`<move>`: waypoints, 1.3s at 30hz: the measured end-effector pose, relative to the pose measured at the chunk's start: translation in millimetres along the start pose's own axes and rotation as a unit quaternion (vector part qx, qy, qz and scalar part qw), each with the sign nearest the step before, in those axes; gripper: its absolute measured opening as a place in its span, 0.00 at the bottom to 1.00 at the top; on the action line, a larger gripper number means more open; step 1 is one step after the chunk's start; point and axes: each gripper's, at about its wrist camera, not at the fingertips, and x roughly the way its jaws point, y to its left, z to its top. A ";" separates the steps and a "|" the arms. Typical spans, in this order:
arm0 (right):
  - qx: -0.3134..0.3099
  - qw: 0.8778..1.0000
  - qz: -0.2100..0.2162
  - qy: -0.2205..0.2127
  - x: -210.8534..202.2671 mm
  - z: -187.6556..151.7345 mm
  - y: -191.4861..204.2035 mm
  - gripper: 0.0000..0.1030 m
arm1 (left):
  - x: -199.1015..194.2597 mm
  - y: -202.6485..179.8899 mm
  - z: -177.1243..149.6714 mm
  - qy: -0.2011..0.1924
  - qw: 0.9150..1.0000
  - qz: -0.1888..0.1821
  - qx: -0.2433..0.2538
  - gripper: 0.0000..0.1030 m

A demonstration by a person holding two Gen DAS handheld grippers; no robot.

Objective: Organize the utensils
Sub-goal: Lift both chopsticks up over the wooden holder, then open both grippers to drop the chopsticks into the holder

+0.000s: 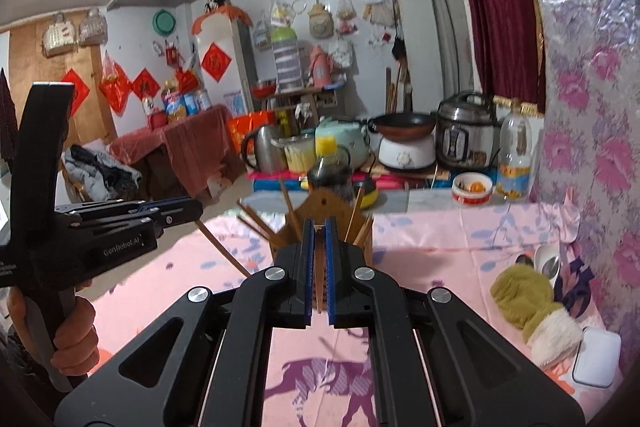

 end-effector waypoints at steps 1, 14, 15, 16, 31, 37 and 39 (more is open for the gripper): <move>0.002 1.000 -0.001 -0.008 -2.1 3.6 -0.6 0.06 | -4.2 -1.5 6.6 -0.010 1.000 0.001 0.001 0.05; 0.038 0.997 -0.004 -0.072 10.3 34.1 -10.0 0.06 | -3.1 -10.4 49.7 -0.068 0.998 0.005 -0.002 0.05; 0.040 0.996 -0.005 -0.076 13.5 35.6 -11.2 0.06 | 1.5 -10.2 50.4 -0.067 0.998 0.007 -0.002 0.05; 0.043 0.996 -0.006 -0.080 16.8 36.8 -12.3 0.06 | 5.8 -9.6 50.4 -0.065 0.998 0.008 -0.003 0.05; 0.065 0.989 -0.023 -0.133 82.6 40.8 -17.6 0.06 | 54.4 19.4 70.3 -0.061 0.997 0.027 -0.026 0.05; 0.044 0.989 -0.035 -0.139 105.9 35.2 -14.9 0.06 | 80.5 26.0 58.3 -0.042 0.998 0.026 -0.035 0.05; 0.034 0.990 -0.039 -0.131 115.7 31.2 -12.9 0.06 | 88.4 30.7 54.5 -0.032 0.998 0.022 -0.044 0.05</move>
